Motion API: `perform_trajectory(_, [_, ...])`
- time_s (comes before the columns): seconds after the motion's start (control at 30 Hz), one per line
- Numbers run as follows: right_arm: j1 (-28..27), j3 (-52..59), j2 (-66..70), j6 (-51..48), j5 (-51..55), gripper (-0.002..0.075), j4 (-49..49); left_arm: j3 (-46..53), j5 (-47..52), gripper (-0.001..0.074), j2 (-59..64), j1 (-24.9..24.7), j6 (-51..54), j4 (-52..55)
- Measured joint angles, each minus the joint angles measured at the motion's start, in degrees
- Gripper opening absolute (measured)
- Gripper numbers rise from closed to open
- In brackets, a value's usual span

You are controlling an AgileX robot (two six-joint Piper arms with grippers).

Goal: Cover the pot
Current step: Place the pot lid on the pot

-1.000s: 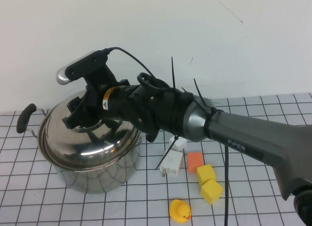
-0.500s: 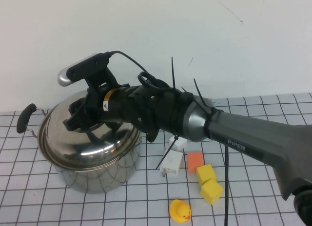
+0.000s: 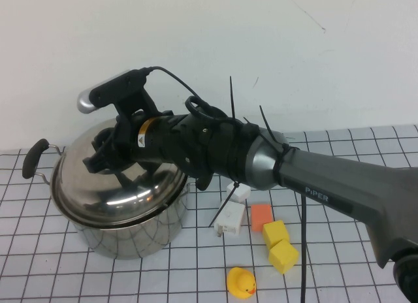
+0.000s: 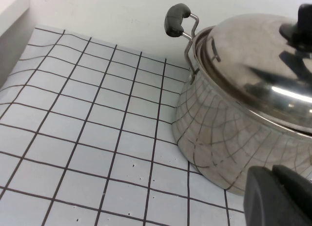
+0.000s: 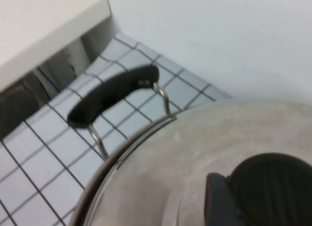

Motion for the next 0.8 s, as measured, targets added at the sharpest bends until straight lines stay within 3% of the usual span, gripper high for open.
perform_trajectory(0.8, [0.00, 0.00, 0.00, 0.95, -0.89, 0.0353, 1.41, 0.00, 0.00, -0.0003, 0.00, 0.00, 0.00, 0.00])
